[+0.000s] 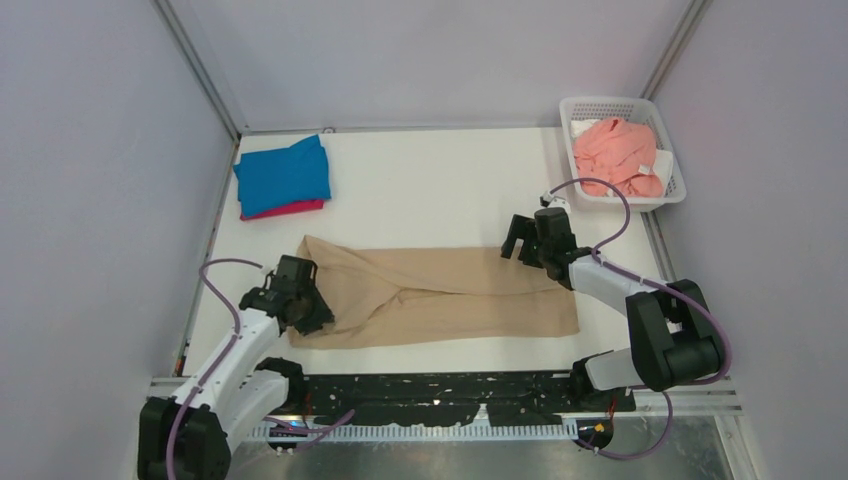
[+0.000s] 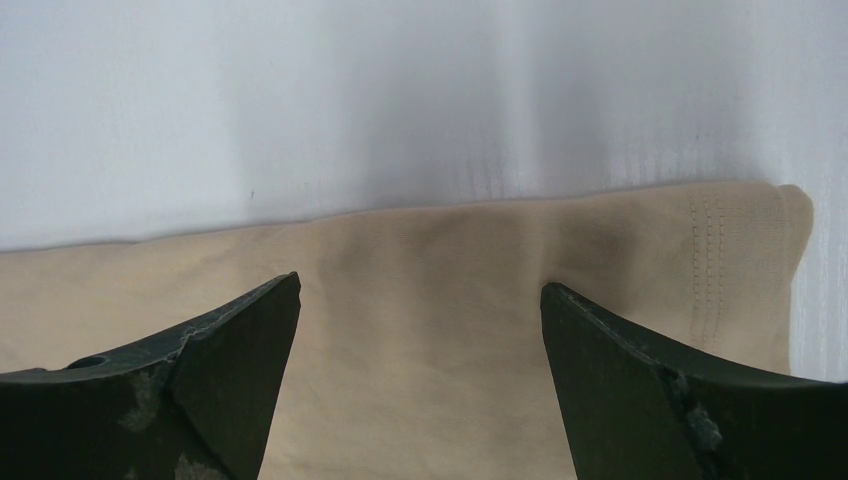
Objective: Fold and stack the t-shirts
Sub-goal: Fold the other side of the tshirt into a rectangle
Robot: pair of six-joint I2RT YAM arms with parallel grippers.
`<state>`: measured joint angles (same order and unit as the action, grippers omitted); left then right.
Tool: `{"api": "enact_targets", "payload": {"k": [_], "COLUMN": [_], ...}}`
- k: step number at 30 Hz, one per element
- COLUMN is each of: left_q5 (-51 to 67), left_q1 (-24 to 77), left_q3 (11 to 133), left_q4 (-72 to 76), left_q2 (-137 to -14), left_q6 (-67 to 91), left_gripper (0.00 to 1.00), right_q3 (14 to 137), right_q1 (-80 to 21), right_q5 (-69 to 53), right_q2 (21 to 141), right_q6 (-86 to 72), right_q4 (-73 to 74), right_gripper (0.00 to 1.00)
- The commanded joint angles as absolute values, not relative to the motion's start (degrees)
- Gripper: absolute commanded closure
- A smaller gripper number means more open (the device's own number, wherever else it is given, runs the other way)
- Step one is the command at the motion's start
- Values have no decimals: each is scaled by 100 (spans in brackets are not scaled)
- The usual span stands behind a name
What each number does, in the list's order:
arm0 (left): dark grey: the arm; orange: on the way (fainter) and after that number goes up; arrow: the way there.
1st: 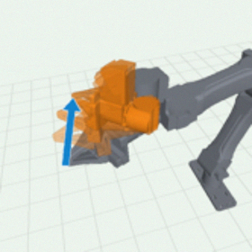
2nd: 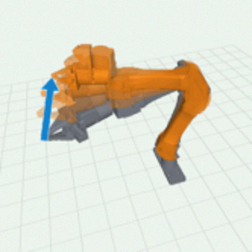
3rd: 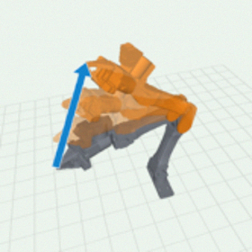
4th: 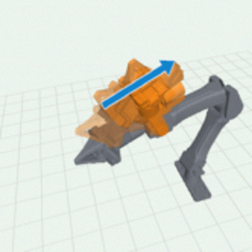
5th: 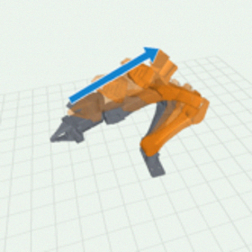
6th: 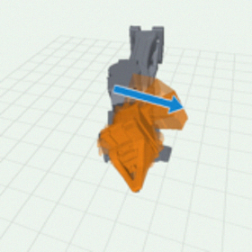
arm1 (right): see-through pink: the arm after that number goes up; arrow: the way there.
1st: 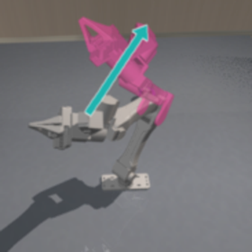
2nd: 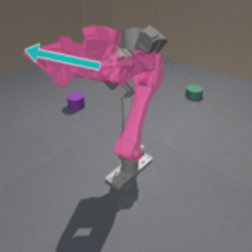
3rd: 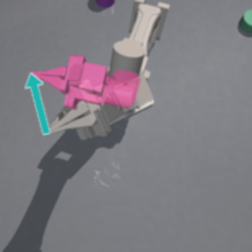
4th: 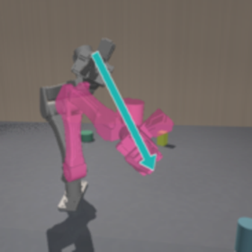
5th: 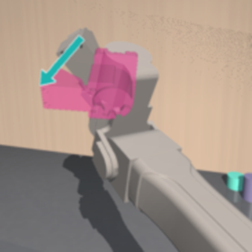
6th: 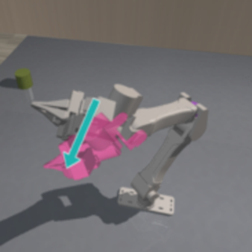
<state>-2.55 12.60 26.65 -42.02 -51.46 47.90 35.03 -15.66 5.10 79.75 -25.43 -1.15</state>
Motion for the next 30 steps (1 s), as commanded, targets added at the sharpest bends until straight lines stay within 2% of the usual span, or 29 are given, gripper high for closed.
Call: {"api": "enact_targets", "payload": {"k": [1,3,4,7,16,21,26,30], "left_q5": [-411,-483,-462,-422,106,-462,-182,-476], "left_q1": [1234,1231,1235,1235,1231,1235,1239,1244], "left_q3": [2907,2911,2923,2937,2806,2631,2506,2598], "left_q4": [-4348,-4348,-4360,-4364,-4373,-4754,-5026,-5044], "left_q2": [-4851,-4766,-4749,-4747,-4511,-4118,-4003,-4029], "left_q6": [4878,4893,4900,4898,4598,4688,4915,5066], "left_gripper": [72,76,85,100,100,100,100,100], "right_q3": [3621,3617,3620,3625,3651,3654,3669,3673], "right_q1": [-1569,-1566,-1565,-1563,-1565,-1564,-1565,-1562], "right_q5": [695,702,698,686,706,691,692,702], "right_q2": [7797,7796,7796,7808,7824,7839,7836,7877], "right_q6": [-2540,-2540,-2540,-2535,-2517,-2513,-2492,-2492], "right_q4": [-154,-150,-145,-136,-88,-68,-46,-84], "right_gripper": [5,5,5,5,5,5,5,5]}}
